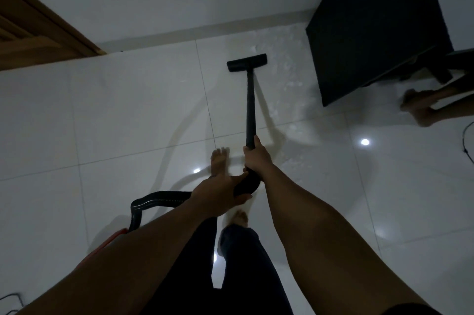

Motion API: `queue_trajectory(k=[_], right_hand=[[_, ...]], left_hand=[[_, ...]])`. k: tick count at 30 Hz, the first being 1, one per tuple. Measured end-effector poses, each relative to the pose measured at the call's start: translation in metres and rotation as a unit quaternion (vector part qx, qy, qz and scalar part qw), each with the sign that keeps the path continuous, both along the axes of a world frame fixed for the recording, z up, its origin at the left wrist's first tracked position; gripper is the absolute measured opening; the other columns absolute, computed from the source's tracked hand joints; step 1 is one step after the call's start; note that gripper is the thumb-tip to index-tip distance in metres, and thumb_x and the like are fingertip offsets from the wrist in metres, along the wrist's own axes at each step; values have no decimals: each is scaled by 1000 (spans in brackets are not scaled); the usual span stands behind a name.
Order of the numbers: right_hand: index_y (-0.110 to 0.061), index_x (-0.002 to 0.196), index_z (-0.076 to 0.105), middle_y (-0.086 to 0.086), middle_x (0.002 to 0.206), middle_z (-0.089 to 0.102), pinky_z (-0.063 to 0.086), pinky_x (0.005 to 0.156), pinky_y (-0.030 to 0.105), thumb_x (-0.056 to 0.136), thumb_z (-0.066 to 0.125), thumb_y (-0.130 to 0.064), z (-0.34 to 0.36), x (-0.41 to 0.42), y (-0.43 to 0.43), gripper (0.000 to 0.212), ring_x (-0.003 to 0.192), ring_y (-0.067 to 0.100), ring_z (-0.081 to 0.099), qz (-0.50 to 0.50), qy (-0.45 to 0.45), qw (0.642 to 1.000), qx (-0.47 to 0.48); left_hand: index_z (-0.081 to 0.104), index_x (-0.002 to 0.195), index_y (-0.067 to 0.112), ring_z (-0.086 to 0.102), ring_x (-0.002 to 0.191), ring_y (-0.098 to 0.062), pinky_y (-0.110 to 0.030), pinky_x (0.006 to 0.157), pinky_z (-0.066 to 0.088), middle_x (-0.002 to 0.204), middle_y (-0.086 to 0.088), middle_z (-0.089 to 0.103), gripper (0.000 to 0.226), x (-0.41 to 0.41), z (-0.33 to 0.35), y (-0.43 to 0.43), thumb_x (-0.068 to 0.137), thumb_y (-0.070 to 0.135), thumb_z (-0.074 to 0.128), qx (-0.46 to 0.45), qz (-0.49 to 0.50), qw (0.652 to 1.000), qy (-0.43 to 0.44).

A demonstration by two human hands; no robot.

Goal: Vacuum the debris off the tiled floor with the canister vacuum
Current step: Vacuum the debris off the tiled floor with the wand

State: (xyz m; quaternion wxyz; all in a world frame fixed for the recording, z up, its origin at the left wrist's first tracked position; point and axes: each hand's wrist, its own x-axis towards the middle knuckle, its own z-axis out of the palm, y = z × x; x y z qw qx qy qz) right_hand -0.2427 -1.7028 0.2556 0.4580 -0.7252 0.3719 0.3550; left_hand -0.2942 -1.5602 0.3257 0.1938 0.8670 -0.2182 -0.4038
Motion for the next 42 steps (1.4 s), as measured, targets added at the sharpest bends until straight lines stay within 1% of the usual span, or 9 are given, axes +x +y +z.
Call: queue_trajectory(k=[2,3,7,19,24,29,33,37,42], right_hand=[[-44,159,11,14,134,56,63,70,39,104,47,-36,-1,24,-2,67,97,34,68,-12,8,1000,8],[-44,159,10,15,133,57,63,67,38,104,48,-36,-1,37,-3,67,98,35,69,-17,11,1000,12],[-43,159,11,15,132,58,63,81,46,101,47,-39,-6,89,3,68,106,38,66,-4,7,1000,16],[-39,160,16,13,133,60,58,90,50,104,45,-39,11,153,16,63,102,32,65,-30,-23,999,-31],[-39,160,14,8,115,60,62,73,41,106,45,-36,11,143,9,62,75,18,61,-72,-13,997,-38],[-34,162,15,13,128,61,48,55,24,107,42,-35,6,150,5,62,71,11,55,-23,-16,999,-44],[-34,162,14,13,131,60,50,73,32,106,43,-34,5,167,12,63,77,14,57,-4,-24,999,-29],[-35,161,13,9,114,60,61,82,49,104,45,-35,6,190,20,66,92,32,68,-15,-18,1000,-8],[-33,161,12,10,121,60,60,86,47,103,46,-33,13,194,19,67,95,31,66,-1,-13,1000,-7]], left_hand=[[-6,147,47,10,147,-51,-60,114,32,160,-30,-14,82,21,-20,1,91,59,54,16,-5,1000,-7],[-4,147,48,13,145,-54,-62,113,32,160,-30,-15,80,34,-24,1,91,62,51,31,-5,999,5],[24,153,38,49,130,-41,-47,109,42,146,-24,45,69,93,-5,2,94,59,52,48,6,997,62],[17,157,34,42,135,-44,-46,108,41,147,-29,41,73,176,16,13,96,55,51,67,-30,991,108],[18,156,38,43,133,-46,-48,107,43,146,-31,41,71,174,16,14,96,56,51,71,-34,988,130],[19,155,39,38,138,-44,-50,112,38,149,-29,38,71,176,10,12,95,59,51,62,-12,988,139],[15,157,36,41,138,-39,-46,111,39,150,-25,39,73,183,16,17,96,56,50,51,8,991,123],[21,156,34,62,111,-26,-36,95,49,129,-14,61,70,201,19,22,96,57,49,39,10,997,71],[28,154,34,67,93,-24,-39,86,55,111,-10,70,68,198,19,25,95,57,52,19,33,998,58]])
